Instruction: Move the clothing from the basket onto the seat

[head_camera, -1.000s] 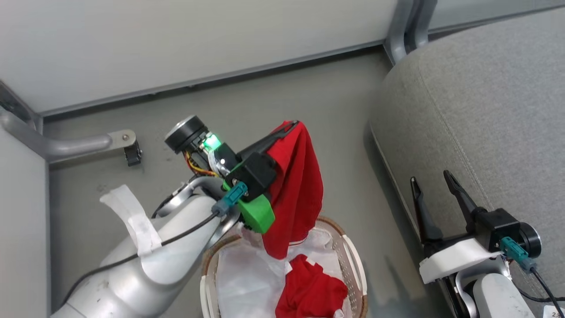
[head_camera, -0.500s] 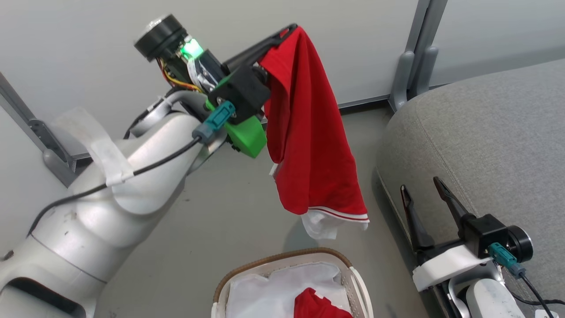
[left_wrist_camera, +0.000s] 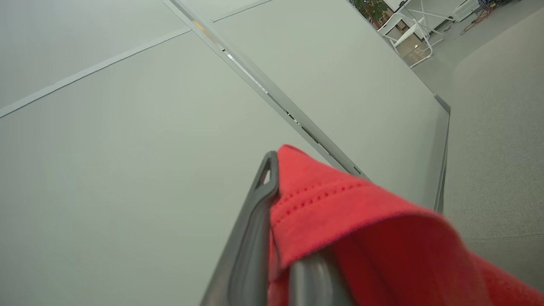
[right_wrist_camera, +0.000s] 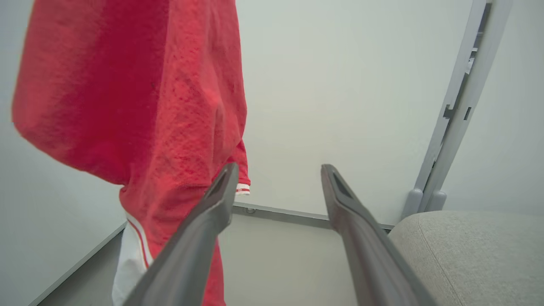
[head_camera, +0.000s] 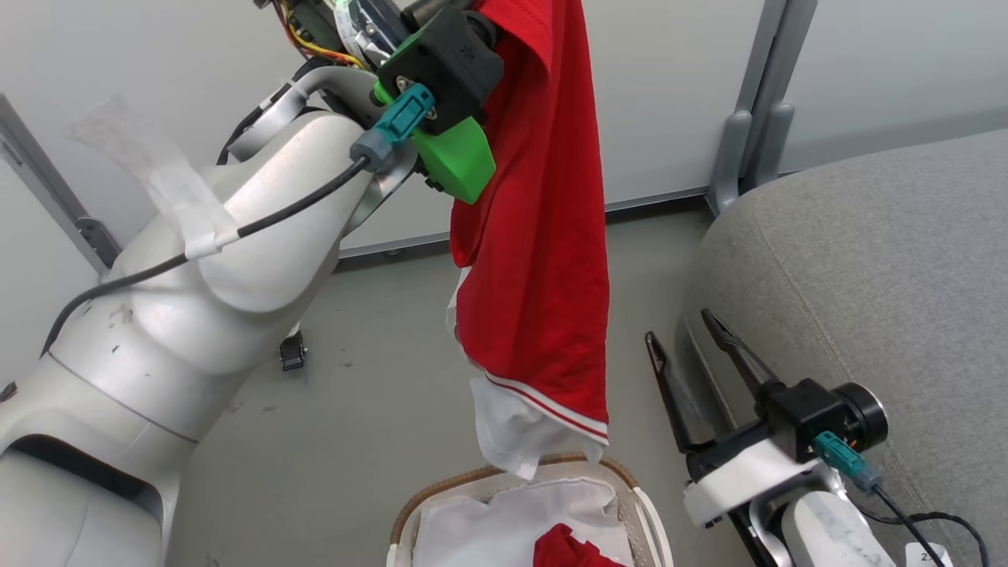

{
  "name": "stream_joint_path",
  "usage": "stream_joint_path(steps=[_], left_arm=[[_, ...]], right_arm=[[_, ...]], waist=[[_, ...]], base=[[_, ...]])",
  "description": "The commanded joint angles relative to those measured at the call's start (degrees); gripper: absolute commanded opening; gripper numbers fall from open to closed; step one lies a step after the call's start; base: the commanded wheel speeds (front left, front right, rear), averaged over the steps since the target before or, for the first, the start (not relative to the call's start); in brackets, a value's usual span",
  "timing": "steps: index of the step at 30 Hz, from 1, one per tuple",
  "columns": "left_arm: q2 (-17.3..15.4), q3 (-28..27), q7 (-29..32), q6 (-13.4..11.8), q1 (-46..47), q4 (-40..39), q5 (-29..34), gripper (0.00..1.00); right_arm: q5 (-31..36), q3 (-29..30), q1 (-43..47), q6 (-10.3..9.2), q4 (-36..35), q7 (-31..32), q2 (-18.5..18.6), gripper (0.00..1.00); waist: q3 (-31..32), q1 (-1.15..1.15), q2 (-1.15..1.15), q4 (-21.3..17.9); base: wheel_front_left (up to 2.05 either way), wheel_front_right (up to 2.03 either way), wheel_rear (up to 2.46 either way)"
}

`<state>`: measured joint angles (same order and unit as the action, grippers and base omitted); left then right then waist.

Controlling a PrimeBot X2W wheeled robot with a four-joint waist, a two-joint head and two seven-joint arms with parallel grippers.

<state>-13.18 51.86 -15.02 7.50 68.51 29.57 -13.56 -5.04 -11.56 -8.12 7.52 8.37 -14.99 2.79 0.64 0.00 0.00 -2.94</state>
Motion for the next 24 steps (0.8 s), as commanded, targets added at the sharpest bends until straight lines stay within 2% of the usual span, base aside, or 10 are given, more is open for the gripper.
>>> stream_joint_path(steps=[1, 8, 19, 21, 22, 24], left_arm=[[0.35, 0.24, -0.19, -0.08, 1.32, -0.18, -0.5, 0.0], [1.12, 0.82, -0.2, -0.07, 2.76, -1.17, -1.2, 0.0], [3.5, 1.67, -0.14, -0.07, 2.9, -2.08, -2.23, 0.0], [3.62, 1.99, -0.14, -0.07, 2.34, -2.4, -2.56, 0.0], [3.65, 2.11, -0.15, -0.07, 1.95, -2.61, -2.75, 0.0], [3.42, 2.17, -0.14, -0.07, 0.97, -2.6, -3.32, 0.0]], right_arm=[[-0.41, -0.86, -0.79, -0.06, -0.2, -0.3, 0.23, 1.0], [1.72, -2.32, -4.82, -0.06, 1.96, -0.3, 0.22, 1.0], [3.64, -3.57, -11.89, -0.06, 9.18, -0.3, 0.2, 1.0], [1.99, -3.54, -12.83, -0.06, 10.98, -0.29, 0.22, 0.28], [1.32, -3.51, -13.45, -0.06, 11.43, -0.3, 0.2, 0.0], [0.72, -3.88, -13.84, -0.06, 12.06, -0.29, 0.19, 0.0]], waist=[[0.37, 0.0, 0.0, 0.72], [0.79, 0.0, 0.0, 2.24], [1.32, 0.0, 0.0, 3.21], [1.37, 0.0, 0.0, 3.41], [1.35, 0.0, 0.0, 3.53], [1.27, 0.0, 0.0, 3.74]], base=[[0.0, 0.0, 0.0], [0.0, 0.0, 0.0], [0.0, 0.0, 0.0], [0.0, 0.0, 0.0], [0.0, 0.0, 0.0], [0.0, 0.0, 0.0]])
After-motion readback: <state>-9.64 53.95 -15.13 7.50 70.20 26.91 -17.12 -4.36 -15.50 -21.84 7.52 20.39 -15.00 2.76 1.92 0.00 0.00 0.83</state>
